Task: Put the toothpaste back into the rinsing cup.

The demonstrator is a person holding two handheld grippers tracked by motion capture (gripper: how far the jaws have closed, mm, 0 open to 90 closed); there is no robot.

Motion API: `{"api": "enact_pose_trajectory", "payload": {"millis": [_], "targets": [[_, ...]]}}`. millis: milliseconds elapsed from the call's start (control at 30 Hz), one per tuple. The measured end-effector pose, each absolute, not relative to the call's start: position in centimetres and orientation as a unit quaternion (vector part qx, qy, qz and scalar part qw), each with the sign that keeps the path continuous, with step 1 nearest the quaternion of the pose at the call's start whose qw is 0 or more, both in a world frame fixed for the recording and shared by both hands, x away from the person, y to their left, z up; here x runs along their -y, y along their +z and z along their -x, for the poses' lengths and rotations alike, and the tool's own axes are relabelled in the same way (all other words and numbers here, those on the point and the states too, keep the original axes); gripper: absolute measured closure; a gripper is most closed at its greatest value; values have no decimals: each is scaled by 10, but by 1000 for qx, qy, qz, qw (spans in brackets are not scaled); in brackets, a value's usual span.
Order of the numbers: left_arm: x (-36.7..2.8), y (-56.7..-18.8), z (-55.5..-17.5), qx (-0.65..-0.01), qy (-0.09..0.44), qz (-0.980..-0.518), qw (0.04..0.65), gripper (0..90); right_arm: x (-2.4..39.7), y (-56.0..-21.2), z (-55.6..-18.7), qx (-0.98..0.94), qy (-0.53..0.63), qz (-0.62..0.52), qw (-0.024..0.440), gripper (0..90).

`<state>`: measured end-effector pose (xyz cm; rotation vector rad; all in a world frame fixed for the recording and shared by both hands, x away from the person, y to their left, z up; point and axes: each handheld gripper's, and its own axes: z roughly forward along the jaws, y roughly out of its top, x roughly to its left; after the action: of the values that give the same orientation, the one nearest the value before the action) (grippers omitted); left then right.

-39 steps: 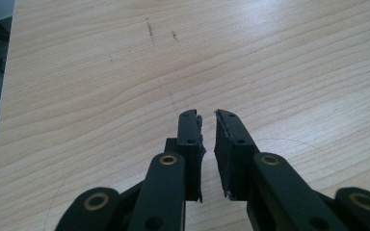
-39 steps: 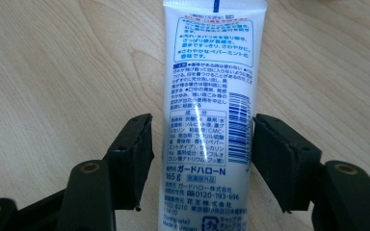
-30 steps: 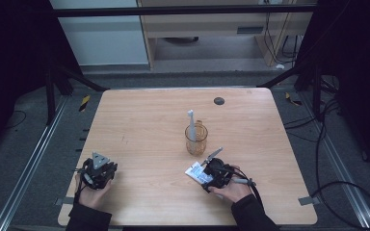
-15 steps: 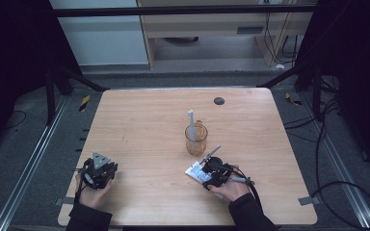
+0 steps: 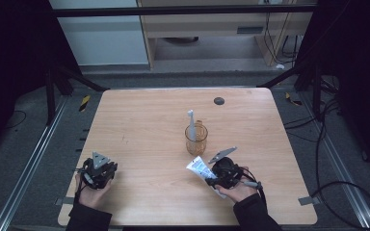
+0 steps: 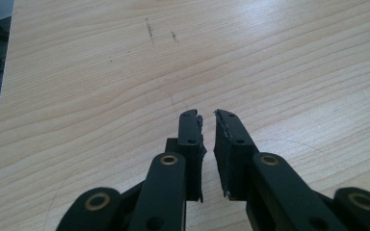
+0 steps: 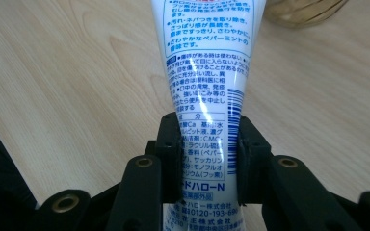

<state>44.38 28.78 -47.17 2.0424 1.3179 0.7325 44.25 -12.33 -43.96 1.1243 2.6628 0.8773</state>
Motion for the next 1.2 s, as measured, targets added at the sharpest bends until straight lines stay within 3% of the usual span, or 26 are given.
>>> {"api": "enact_pose_trajectory", "payload": {"millis": [467,1200], "targets": [[-287,-471,-444,-495,278,-768,297,803,163,-406,-439,-802,399,-417,156,688],[-288,-472,-444,-498,280,-764,300,805,167,-377,-488,-670,528,-455,256,685]]}}
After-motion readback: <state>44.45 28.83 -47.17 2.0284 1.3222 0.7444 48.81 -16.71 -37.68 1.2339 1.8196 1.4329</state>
